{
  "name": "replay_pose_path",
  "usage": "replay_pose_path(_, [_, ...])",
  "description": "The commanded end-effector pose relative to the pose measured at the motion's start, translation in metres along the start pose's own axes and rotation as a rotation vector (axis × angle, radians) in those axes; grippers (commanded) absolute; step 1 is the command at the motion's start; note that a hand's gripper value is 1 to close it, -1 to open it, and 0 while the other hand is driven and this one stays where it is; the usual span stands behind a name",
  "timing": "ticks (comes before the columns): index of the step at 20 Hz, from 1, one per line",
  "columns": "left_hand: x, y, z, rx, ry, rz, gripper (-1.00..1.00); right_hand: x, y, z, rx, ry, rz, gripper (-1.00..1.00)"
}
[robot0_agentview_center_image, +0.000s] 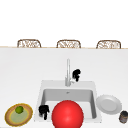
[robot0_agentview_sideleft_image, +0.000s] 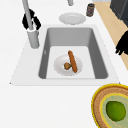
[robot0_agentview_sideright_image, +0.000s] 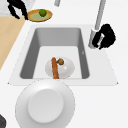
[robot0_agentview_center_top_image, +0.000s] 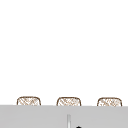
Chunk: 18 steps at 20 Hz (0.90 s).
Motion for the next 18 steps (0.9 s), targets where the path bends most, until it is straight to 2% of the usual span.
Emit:
replay_pose_path(1, [0.0,0.0,0.0,0.0,0.0,0.0,0.0,-0.016,0.024,-0.016,0.036,-0.026,0.016,1.0])
replay_pose_path(5, [0.0,0.0,0.0,0.0,0.0,0.0,0.0,-0.01,0.016,-0.014,0.021,-0.015,0.024,1.0])
replay_pose_path(6, [0.0,0.0,0.0,0.0,0.0,0.0,0.0,-0.001,0.003,-0.008,0.021,0.01,0.017,1.0])
replay_pose_path(8, [0.0,0.0,0.0,0.0,0.0,0.0,0.0,-0.001,-0.004,-0.003,0.008,0.001,-0.002,1.0])
replay_pose_path(9, [0.0,0.0,0.0,0.0,0.0,0.0,0.0,0.0,0.0,0.0,0.014,0.0,-0.003,-1.0])
replay_pose_path(10, [0.0,0.0,0.0,0.0,0.0,0.0,0.0,0.002,-0.006,0.003,0.046,-0.002,0.025,-1.0])
replay_pose_path(13, [0.0,0.0,0.0,0.0,0.0,0.0,0.0,0.002,-0.018,0.02,0.04,0.004,0.043,-1.0])
replay_pose_path(18, [0.0,0.0,0.0,0.0,0.0,0.0,0.0,-0.005,-0.044,0.052,0.039,0.018,0.026,-1.0])
